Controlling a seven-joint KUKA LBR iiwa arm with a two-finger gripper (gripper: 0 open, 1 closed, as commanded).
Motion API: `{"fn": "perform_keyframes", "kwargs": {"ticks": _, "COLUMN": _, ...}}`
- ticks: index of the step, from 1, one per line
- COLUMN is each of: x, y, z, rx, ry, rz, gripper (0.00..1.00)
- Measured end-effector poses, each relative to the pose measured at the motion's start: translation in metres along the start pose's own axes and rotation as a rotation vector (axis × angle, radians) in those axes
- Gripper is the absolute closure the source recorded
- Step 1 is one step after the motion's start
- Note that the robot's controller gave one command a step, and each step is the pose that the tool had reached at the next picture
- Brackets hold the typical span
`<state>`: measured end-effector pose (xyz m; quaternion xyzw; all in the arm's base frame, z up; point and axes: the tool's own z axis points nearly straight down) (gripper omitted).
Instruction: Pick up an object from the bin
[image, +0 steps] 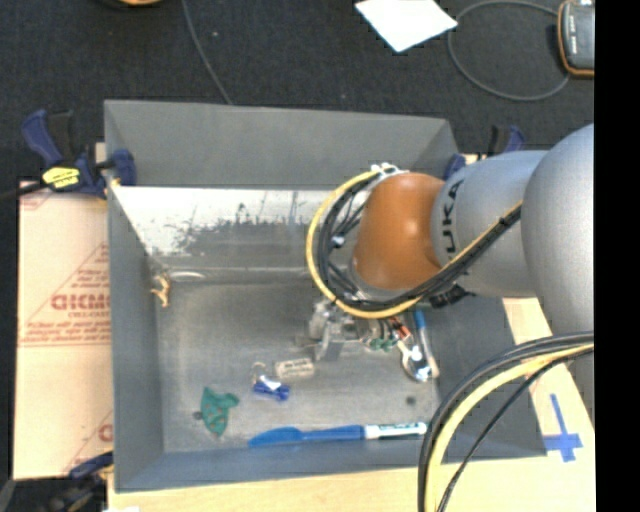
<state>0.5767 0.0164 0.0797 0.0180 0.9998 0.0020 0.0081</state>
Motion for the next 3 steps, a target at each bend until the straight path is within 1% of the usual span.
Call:
{"fn": "perform_keyframes", "kwargs": {"ticks": 1, "x": -0.001, "y": 0.0, "z": -0.004, "rx": -0.001, "ry": -0.003, "rz": 0.001, "gripper": 1.0}}
{"fn": "perform_keyframes", "kwargs": {"ticks": 2, "x": 0.0, "y": 0.0, "z": -0.032, "rx": -0.001, "ry": 0.001, "rz": 0.002, "gripper": 1.0}}
{"fn": "perform_keyframes", "kwargs": {"ticks": 3, "x": -0.001, "y": 0.0, "z": -0.074, "rx": -0.001, "ry": 0.0, "rz": 0.002, "gripper": 1.0}}
